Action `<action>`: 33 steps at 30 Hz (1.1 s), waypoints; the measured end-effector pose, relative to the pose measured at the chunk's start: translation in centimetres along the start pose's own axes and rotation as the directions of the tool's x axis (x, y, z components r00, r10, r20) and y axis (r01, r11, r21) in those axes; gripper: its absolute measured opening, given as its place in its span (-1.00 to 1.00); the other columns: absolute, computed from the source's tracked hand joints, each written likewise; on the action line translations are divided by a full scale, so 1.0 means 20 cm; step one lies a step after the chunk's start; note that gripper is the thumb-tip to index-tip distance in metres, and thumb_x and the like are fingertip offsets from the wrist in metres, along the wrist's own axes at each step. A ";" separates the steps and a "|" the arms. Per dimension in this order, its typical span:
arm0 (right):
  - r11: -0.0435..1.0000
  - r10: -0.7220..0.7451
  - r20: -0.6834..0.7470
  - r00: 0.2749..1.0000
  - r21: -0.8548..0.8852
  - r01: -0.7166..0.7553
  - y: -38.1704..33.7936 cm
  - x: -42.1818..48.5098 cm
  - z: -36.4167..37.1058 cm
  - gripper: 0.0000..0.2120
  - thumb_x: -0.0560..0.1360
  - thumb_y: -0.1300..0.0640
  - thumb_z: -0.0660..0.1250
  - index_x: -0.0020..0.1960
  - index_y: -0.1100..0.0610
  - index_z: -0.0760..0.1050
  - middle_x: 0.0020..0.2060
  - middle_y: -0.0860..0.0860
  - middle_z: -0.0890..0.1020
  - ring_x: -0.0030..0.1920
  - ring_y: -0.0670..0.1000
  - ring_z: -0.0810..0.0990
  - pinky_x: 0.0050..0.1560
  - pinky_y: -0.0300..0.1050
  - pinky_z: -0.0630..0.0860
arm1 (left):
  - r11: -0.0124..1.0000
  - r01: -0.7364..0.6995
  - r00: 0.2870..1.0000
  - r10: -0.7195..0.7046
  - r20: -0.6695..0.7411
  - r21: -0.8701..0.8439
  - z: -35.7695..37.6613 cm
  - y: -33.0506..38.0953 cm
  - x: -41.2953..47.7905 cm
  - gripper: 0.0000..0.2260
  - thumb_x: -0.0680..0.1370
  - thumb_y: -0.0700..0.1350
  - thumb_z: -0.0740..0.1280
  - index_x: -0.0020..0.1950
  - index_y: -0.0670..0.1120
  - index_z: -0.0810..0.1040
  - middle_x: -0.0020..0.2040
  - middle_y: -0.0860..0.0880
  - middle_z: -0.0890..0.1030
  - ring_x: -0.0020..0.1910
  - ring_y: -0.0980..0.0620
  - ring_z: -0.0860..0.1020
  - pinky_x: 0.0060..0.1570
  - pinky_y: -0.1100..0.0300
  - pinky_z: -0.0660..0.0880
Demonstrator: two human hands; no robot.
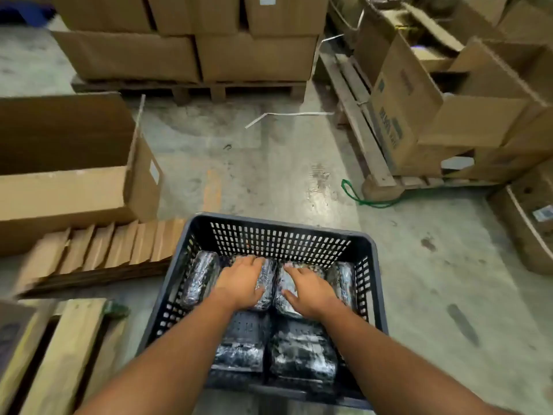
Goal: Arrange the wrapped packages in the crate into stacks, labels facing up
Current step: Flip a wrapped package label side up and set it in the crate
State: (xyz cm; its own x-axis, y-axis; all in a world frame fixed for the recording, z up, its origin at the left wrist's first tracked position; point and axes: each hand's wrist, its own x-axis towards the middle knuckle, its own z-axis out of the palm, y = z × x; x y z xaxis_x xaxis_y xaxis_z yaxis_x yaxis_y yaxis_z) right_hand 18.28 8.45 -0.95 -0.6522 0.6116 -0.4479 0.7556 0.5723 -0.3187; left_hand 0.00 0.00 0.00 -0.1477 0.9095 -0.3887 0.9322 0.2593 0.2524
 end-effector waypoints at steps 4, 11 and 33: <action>0.994 0.106 0.089 0.990 -0.042 -0.103 0.16 0.15 0.35 -0.19 0.61 -0.06 0.38 0.70 0.00 0.01 0.67 0.22 0.07 0.64 0.27 0.11 0.60 0.20 0.18 | 1.000 -0.001 0.998 -0.001 0.068 0.031 0.32 -0.09 0.21 -0.31 0.58 0.05 0.33 0.62 -0.01 0.08 0.63 -0.11 0.15 0.57 -0.17 0.17 0.44 -0.14 0.33; 0.986 0.127 0.116 0.985 -0.127 -0.112 0.28 0.25 0.65 0.18 0.47 0.07 0.58 0.69 -0.08 -0.29 0.66 0.12 -0.28 0.63 0.29 -0.30 0.62 0.30 -0.09 | 0.998 0.059 0.977 -0.052 0.205 -0.026 0.70 -0.14 0.38 -0.22 0.64 -0.24 0.20 0.59 0.16 -0.28 0.59 -0.04 -0.37 0.47 -0.31 -0.45 0.42 -0.34 -0.29; 0.804 0.006 -0.204 0.979 0.584 0.116 0.35 0.06 0.07 -0.45 0.28 0.25 0.52 0.24 -0.10 0.70 -0.15 -0.05 0.75 -0.16 -0.11 0.63 -0.12 -0.14 0.53 | 0.690 -0.045 0.994 0.106 0.039 -0.722 0.48 -0.12 0.28 -0.32 0.59 -0.20 0.38 0.58 0.24 0.16 0.64 0.01 0.09 0.48 -0.06 0.33 0.29 0.20 0.37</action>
State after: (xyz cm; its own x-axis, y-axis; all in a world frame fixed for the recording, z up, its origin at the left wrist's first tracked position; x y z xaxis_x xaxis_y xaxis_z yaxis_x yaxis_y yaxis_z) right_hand 22.90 12.32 -4.88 -0.6462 0.7137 -0.2701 0.5672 0.2124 -0.7957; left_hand 0.20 1.29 -11.31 -0.0352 0.9185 -0.3938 0.4112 0.3724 0.8320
